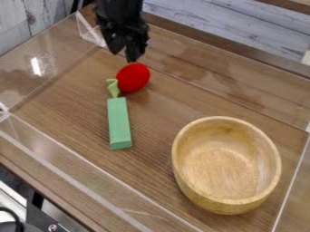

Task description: Move the red object to the left side of the table

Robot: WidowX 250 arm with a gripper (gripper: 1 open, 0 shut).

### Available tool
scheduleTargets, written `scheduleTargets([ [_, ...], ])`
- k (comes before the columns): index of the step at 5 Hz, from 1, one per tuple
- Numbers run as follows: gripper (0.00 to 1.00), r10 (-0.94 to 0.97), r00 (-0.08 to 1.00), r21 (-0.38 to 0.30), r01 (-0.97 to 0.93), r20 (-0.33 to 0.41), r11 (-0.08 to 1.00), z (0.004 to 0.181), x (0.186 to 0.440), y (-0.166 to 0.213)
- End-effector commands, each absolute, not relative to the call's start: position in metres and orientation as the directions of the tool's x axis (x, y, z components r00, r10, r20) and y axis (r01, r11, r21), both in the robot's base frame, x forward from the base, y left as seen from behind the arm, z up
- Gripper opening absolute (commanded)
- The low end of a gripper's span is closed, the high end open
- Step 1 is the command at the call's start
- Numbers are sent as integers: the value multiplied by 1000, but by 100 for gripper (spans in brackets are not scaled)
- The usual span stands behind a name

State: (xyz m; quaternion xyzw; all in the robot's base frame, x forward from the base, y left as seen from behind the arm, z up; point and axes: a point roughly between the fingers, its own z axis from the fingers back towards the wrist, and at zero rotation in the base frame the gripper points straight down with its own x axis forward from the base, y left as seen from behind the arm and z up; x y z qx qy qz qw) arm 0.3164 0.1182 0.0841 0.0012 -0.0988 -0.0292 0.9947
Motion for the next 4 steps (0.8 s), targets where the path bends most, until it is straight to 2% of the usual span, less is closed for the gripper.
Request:
scheduleTargets([
  [1,0,-44,972,29,38,231,999,102,321,124],
  [2,0,-36,973,27,31,229,999,105,324,124],
  [3,0,-32,975,21,28,220,999,98,322,121],
  [4,100,-31,978,16,29,204,999,88,319,117],
])
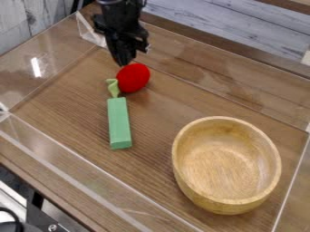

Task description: Move the red object to the left side of the table

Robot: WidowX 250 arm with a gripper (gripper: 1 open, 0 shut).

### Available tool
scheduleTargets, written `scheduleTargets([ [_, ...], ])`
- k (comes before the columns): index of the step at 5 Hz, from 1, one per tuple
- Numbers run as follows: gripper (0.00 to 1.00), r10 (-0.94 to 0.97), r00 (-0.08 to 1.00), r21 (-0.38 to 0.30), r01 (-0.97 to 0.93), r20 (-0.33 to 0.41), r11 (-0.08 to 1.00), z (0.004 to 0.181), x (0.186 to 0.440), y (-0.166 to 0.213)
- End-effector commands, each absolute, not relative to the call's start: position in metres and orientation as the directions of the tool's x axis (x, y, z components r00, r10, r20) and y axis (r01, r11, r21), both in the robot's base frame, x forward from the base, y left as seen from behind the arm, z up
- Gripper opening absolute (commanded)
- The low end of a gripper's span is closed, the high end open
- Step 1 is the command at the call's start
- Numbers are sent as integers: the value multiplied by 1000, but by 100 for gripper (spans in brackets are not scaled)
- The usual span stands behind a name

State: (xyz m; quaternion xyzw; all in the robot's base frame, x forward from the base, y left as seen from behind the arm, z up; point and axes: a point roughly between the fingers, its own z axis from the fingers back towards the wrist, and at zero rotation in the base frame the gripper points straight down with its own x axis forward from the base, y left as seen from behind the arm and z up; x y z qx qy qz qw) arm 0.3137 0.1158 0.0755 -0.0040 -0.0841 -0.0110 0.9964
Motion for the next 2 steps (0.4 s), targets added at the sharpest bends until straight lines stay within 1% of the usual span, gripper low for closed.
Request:
scheduleTargets([
  [1,0,-16,975,7,14,221,1000,92,321,127],
  [2,0,2,971,0,-2,239,1000,99,321,140],
])
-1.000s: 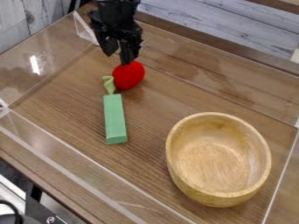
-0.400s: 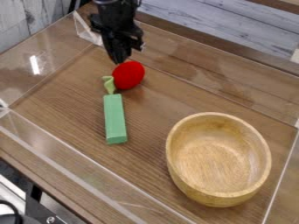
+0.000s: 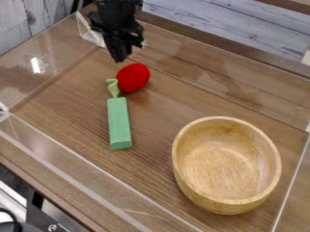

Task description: Move the red object to the left side of the table

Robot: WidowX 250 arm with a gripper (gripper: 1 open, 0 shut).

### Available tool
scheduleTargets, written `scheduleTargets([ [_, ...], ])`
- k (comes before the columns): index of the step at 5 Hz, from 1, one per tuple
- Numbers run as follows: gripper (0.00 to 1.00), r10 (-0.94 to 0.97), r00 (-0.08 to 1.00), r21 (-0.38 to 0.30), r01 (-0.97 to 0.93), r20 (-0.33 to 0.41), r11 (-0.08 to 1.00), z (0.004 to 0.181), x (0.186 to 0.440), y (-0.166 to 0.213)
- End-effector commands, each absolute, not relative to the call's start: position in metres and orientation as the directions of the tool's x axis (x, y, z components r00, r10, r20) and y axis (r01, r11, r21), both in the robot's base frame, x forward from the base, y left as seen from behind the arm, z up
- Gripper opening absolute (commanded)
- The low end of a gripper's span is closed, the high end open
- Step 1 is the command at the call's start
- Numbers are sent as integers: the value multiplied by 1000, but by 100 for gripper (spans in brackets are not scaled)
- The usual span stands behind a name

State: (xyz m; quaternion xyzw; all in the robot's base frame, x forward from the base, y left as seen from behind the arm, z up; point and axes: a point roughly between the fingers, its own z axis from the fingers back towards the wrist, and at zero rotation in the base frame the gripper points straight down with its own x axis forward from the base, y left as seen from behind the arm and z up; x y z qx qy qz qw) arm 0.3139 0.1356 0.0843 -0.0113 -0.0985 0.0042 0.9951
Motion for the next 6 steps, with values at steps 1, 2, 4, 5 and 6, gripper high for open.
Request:
scheduleTargets([
  [1,100,-19,974,-6,21,225,1000,87,325,127],
  [2,100,-44,977,-11,48,209,999,72,330,112],
  [4,0,55,976,-18,-53,210,998,77,317,122],
  [5,0,114,967,-26,-111,228,993,93,308,131],
  [6,0,127,961,-38,-122,246,992,112,301,136],
])
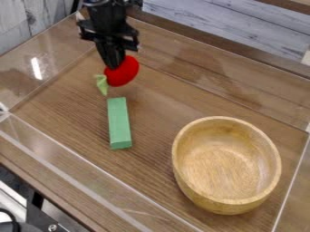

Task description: Move the red object to the left side of the table

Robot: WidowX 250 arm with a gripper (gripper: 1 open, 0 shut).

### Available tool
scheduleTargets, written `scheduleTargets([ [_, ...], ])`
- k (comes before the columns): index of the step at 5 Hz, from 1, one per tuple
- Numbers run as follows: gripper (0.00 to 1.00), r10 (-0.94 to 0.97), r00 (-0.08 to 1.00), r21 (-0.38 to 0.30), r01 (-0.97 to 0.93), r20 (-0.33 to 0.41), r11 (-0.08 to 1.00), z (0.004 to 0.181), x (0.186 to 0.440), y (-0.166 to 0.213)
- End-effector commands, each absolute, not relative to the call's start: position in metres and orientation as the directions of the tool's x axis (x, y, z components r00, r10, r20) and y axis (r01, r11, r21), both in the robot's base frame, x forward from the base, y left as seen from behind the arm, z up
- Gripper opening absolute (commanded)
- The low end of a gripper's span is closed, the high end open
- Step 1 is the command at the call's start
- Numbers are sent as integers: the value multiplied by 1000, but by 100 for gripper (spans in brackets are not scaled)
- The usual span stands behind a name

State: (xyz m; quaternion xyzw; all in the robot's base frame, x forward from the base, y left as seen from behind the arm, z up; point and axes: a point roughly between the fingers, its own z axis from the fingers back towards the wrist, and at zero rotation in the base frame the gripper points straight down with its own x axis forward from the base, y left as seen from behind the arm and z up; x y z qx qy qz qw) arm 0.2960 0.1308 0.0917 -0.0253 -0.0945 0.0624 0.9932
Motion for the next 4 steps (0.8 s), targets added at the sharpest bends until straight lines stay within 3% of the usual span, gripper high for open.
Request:
scheduleTargets([
  [1,0,140,957,-42,-134,254,990,125,294,147],
  [2,0,174,952,-37,-170,253,985,123,293,161],
  [4,0,178,956,-15,-179,233,984,93,272,190],
])
